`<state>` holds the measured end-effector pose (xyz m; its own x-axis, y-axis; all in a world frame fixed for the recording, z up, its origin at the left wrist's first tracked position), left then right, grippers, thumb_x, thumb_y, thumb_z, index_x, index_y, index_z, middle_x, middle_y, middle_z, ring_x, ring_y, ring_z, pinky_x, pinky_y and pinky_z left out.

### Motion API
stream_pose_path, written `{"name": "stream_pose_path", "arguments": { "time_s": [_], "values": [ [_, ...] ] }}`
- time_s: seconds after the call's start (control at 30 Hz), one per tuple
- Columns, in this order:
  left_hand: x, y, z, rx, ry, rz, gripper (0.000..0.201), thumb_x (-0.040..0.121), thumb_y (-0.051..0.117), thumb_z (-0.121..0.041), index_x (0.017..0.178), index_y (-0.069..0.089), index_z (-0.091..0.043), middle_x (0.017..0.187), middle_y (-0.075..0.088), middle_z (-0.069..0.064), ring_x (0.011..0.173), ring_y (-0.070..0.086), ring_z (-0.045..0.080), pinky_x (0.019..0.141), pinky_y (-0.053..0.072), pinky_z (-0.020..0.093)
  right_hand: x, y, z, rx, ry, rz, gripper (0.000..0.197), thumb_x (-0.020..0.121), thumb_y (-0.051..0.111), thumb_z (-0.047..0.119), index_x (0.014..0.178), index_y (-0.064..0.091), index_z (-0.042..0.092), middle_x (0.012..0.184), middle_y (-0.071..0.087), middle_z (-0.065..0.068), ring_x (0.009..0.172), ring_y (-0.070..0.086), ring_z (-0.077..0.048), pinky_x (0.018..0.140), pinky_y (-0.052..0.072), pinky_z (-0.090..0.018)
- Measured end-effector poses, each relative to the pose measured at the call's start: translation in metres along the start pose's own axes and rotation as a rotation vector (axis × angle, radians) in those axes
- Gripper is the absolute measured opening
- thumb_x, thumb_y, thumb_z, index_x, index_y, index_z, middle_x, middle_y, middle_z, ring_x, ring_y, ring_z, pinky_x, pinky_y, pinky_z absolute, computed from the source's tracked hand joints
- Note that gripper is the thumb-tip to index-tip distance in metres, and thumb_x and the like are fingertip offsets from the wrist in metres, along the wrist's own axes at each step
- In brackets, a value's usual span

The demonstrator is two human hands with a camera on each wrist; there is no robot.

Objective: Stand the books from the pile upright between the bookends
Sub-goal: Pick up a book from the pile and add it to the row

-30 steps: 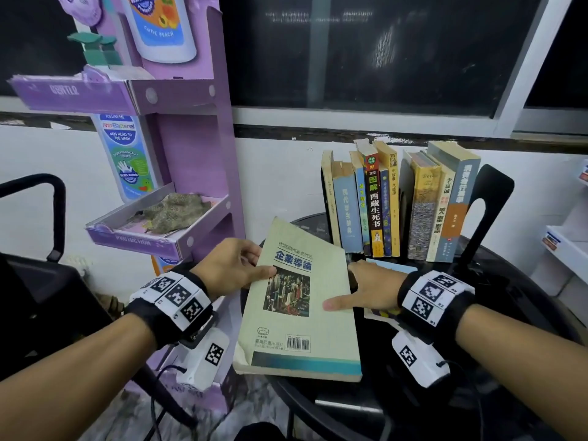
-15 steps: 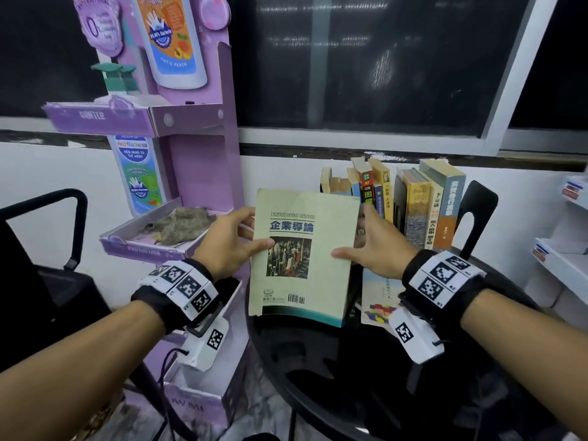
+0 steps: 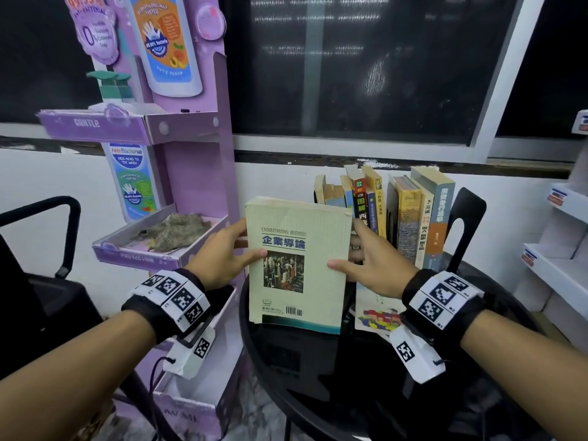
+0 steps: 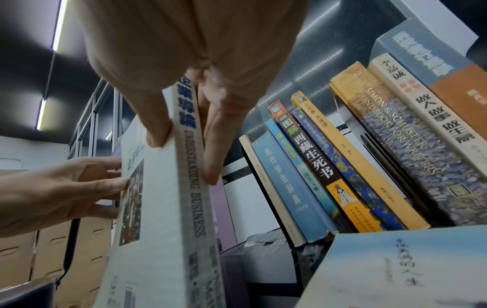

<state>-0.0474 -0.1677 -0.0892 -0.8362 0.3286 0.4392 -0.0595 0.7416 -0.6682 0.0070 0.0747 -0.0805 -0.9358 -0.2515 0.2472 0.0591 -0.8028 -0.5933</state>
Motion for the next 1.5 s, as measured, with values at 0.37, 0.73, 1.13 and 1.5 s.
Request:
{"name": "stream_pose_path", "arguments": {
  "time_s": [0.37, 0.73, 1.13, 1.5],
  "values": [
    [0.017, -0.001, -0.015, 0.096, -0.02, 0.012, 0.041, 0.091, 0.071, -0.024, 0.128, 0.056, -0.013, 0.116, 0.069, -0.002, 0.094, 0.066, 0.016, 0.082, 0.051, 0.028, 0.003, -0.01, 0.001, -0.018, -0.035, -0.071, 0.06, 0.091, 0.07, 0.018, 0.14, 0.035, 0.019, 0.134, 0.06, -0.002, 0.117, 0.063, -0.018, 0.094, 0.056, -0.045],
    [0.089, 0.037, -0.095, 0.063, 0.113, 0.062, 0.051, 0.088, 0.074, -0.028, 0.134, 0.054, -0.018, 0.124, 0.066, -0.007, 0.102, 0.065, 0.013, 0.09, 0.056, 0.032, -0.037, -0.103, -0.002, -0.085, -0.023, -0.299, 0.055, 0.09, 0.07, 0.025, 0.135, 0.04, 0.02, 0.13, 0.062, 0.002, 0.117, 0.063, -0.011, 0.091, 0.058, -0.04],
    [0.175, 0.14, -0.206, 0.366, 0.393, 0.208, 0.087, 0.074, 0.083, -0.042, 0.148, 0.042, -0.022, 0.144, 0.049, 0.005, 0.133, 0.046, 0.025, 0.111, 0.038, 0.045, -0.113, -0.214, -0.045, -0.18, 0.112, -0.605, 0.04, 0.084, 0.073, 0.036, 0.106, 0.04, 0.03, 0.115, 0.066, 0.002, 0.091, 0.073, -0.023, 0.072, 0.061, -0.052],
    [0.229, 0.213, -0.236, 0.524, 0.421, 0.311, 0.087, 0.071, 0.087, -0.038, 0.143, 0.044, -0.014, 0.149, 0.045, 0.01, 0.134, 0.045, 0.029, 0.112, 0.038, 0.045, -0.139, -0.251, -0.059, -0.355, 0.193, -0.721, 0.038, 0.089, 0.073, 0.027, 0.111, 0.043, 0.019, 0.108, 0.065, 0.01, 0.096, 0.07, -0.016, 0.083, 0.059, -0.04]
  ]
}}
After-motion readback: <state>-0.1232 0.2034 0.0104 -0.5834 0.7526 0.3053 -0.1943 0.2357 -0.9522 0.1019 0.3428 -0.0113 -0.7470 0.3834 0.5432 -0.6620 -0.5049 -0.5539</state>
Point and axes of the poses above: each hand's wrist, its own x-axis towards the middle knuckle, its own y-axis out of the palm, z = x × y, the point moved 8 cm from there along x, towards the middle knuckle
